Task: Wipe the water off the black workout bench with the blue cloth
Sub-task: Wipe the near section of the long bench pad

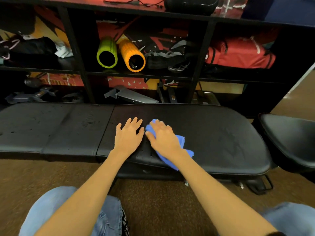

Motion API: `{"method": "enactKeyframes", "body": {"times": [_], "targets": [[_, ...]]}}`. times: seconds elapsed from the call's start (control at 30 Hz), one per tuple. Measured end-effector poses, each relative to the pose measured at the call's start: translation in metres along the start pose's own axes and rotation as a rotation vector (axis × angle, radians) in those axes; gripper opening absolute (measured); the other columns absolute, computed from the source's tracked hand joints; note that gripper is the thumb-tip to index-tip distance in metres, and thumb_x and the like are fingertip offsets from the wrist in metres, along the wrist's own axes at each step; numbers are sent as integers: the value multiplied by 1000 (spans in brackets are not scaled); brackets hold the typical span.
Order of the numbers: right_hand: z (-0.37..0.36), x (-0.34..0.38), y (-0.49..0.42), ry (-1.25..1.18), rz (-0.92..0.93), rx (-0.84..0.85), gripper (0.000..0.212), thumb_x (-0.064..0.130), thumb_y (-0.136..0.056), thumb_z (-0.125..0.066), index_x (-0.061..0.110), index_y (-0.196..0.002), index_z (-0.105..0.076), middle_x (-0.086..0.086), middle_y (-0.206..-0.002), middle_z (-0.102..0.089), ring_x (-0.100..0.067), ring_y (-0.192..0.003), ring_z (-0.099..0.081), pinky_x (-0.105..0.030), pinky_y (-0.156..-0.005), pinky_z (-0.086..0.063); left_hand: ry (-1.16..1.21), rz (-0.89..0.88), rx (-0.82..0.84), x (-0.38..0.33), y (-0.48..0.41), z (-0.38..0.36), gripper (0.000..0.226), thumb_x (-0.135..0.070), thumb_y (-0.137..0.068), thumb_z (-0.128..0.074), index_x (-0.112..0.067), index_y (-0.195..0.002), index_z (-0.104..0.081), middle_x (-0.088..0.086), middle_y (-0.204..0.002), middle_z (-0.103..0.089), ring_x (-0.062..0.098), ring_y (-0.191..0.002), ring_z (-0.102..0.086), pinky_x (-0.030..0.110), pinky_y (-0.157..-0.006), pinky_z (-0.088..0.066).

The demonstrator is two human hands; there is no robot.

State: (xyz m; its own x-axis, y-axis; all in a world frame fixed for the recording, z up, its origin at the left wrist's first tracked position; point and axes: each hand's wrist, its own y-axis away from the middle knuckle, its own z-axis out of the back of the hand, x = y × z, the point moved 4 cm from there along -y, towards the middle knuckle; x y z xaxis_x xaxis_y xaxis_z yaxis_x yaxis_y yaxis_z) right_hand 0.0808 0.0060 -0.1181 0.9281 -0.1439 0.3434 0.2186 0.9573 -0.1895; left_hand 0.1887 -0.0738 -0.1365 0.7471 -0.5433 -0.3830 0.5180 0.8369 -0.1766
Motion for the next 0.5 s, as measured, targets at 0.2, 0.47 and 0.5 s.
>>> {"method": "enactKeyframes", "body": {"times": [0.2,0.47,0.5], "targets": [[7,1,65,-47,196,84,50,34,-98,-42,17,-144,-35,-1,-152,-33,-14,-141,-26,-29,-116,-11,25,-20,-54,-2,14,4,44,-31,-101,-36,-22,-144,-40,0,-153,-32,17,-144,-22,41,-117,-9],[32,-81,59,-33,3,100,48,30,-98,-43,19,-144,-34,-1,-152,-34,-18,-143,-23,-29,-115,-12,10,-17,-74,-7,15,5,44,-33,-101,-34,-24,-144,-39,-2,-152,-33,15,-143,-23,42,-117,-9],[32,-85,52,-62,-46,87,48,29,-99,-43,17,-144,-34,-3,-151,-34,-23,-142,-25,-31,-115,-15,9,-14,-75,-7,14,4,44,-33,-101,-34,-24,-144,-39,-2,-152,-33,15,-143,-23,42,-117,-9]]}}
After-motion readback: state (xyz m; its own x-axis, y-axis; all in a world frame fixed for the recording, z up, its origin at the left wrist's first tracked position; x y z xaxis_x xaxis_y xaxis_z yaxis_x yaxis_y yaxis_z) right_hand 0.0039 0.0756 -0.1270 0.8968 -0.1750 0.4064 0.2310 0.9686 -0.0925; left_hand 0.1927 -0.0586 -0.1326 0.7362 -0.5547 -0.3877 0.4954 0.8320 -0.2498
